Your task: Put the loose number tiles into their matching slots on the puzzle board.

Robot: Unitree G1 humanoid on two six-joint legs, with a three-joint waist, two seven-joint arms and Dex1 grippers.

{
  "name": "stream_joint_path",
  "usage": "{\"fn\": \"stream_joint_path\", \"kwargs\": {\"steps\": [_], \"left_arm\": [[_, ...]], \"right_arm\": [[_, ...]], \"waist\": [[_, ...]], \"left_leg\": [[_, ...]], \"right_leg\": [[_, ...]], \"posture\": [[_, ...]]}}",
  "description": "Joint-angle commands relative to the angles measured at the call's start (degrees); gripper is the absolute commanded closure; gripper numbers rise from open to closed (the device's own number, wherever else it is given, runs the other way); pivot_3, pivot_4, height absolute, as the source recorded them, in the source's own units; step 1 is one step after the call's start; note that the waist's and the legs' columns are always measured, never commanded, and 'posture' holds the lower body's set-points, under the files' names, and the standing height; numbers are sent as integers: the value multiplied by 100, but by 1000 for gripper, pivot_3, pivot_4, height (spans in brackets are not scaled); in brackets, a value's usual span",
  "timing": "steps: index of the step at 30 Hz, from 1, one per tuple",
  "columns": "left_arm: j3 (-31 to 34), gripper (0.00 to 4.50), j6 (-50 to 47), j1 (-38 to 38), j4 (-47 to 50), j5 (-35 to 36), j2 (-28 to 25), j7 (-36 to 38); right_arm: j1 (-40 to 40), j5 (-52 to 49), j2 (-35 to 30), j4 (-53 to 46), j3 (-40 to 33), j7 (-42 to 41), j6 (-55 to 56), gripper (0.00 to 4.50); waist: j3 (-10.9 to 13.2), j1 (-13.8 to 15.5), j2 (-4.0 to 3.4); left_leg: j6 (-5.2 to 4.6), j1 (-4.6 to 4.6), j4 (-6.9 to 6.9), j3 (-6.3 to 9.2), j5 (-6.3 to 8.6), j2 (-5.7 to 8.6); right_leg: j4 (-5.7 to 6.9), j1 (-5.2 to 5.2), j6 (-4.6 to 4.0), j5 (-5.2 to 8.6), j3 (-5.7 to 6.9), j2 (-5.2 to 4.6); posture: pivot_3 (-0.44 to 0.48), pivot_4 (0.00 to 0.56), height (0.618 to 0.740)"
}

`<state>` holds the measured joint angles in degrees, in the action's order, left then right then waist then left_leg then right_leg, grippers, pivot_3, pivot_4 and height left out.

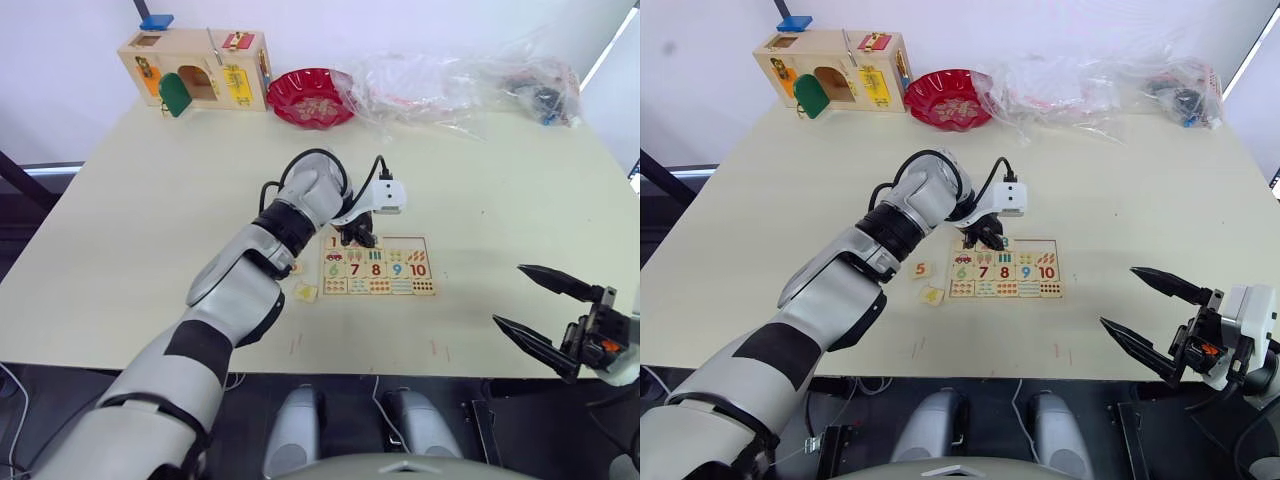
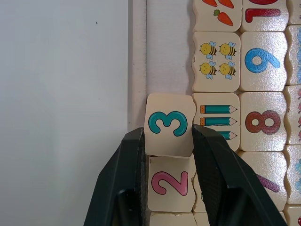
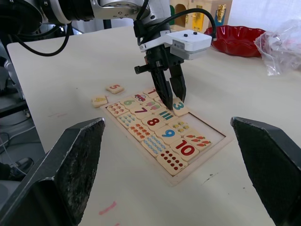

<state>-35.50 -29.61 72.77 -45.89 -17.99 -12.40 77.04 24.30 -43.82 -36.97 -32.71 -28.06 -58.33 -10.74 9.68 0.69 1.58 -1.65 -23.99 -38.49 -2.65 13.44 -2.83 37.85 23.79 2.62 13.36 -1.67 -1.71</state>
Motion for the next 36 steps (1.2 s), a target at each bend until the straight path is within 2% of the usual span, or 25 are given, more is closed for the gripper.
{"fn": "stream_joint_path", "kwargs": {"steps": [1,12,14,15,16,19,20,24,28,31,36], "left_arm": [[39,3526,-3,36,98,-24,63,-12],[44,3526,-47,34,163,-14,40,37],[50,2495,-64,47,169,-8,37,50],[52,2203,-77,53,176,-5,36,58],[57,1725,-80,57,182,-2,32,63],[108,176,-115,105,207,36,14,97],[134,31,-145,126,215,54,6,104],[375,31,-316,377,211,231,-177,324],[942,31,-415,689,173,816,-406,774],[1356,31,403,470,87,1085,-531,466],[1633,31,1128,262,-257,1375,-640,745]], "right_arm": [[-9,-31,20,-110,-117,9,114,0],[-6,-9,54,-115,-128,18,128,0],[-10,-5,57,-113,-126,18,129,0],[-12,-1,60,-112,-125,18,131,0],[-22,8,62,-109,-117,23,132,0],[-40,25,74,-99,-100,27,143,0],[-38,28,79,-105,-96,30,143,0],[-53,35,105,-124,-84,46,145,0],[-111,74,144,-70,-28,37,175,0],[-182,102,155,-23,20,33,184,0],[-238,130,167,16,84,31,212,0]], "waist": [[0,0,0],[0,0,0],[0,0,0],[0,0,0],[0,0,0],[0,0,0],[0,0,0],[0,-6,0],[1,-6,-1],[-2,-6,-4],[-2,-2,-4]], "left_leg": [[0,0,0,0,0,0],[0,0,0,0,0,0],[0,0,0,0,0,0],[0,0,0,0,0,0],[0,0,0,0,0,0],[0,0,0,0,0,0],[0,0,0,0,0,0],[0,0,0,0,0,0],[0,-1,0,2,0,0],[0,2,0,1,0,0],[0,3,0,1,0,0]], "right_leg": [[0,0,0,0,0,0],[0,0,0,0,0,0],[0,0,0,0,0,0],[0,0,0,-1,0,0],[0,0,0,0,0,0],[0,0,0,0,0,0],[0,0,0,0,0,0],[0,0,0,0,0,0],[1,1,-1,1,1,0],[0,0,-1,3,1,-1],[3,-2,2,-5,1,-1]], "posture": [[0,150,740],[0,150,740],[0,150,740],[0,150,740],[0,150,740],[0,150,740],[0,150,740],[0,150,740],[0,150,740],[0,150,740],[0,150,740]]}}
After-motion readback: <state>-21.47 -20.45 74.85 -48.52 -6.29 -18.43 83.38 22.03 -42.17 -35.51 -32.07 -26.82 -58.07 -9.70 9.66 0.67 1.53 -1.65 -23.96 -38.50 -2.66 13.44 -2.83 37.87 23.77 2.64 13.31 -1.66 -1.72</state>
